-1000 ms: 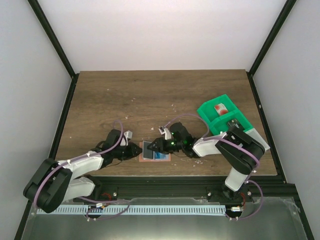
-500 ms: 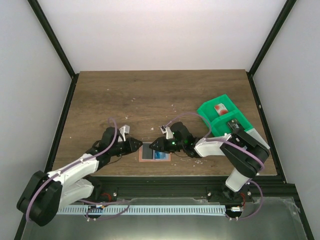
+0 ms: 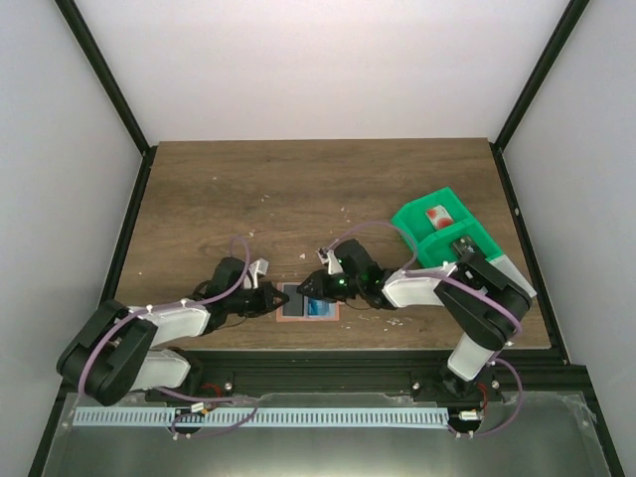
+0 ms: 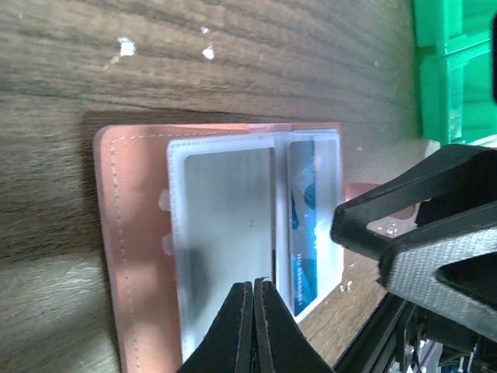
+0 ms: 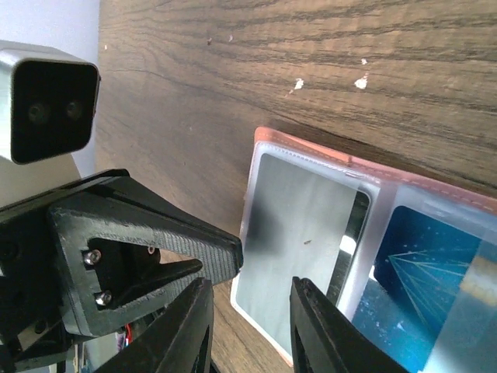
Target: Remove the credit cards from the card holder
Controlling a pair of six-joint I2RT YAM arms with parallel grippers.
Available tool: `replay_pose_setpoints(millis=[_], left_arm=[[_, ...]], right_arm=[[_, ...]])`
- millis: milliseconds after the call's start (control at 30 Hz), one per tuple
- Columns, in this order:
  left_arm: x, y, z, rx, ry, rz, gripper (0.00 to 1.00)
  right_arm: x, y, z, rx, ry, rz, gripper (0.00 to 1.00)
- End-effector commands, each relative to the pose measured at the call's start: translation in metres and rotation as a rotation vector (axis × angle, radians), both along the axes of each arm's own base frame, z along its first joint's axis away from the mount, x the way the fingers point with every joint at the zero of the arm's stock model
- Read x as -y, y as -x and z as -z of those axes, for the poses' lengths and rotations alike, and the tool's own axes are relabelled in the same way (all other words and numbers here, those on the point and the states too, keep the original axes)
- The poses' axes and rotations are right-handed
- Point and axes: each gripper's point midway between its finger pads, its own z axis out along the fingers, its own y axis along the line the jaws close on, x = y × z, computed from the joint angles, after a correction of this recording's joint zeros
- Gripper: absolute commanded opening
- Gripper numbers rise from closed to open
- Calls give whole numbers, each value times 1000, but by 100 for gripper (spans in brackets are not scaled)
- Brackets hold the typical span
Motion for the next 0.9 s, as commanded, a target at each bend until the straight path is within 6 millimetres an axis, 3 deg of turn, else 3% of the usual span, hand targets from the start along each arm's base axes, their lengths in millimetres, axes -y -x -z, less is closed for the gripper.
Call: replay_pose_setpoints(millis=[0,200,600,867], left_arm=[[0,0,8,12,0,18,0],[-5,3,20,-9,-45,13,0],[-12,-1,11,32,-78,-9,1],[-14,5,22,10,-89,-3,1]], right_arm=[[-5,-5,3,-3,27,4,29],[-7,-10,11,-15,68,16,29],[-4,-13,30,-36,161,36,28],[-5,-13,33,-37,175,40,27]])
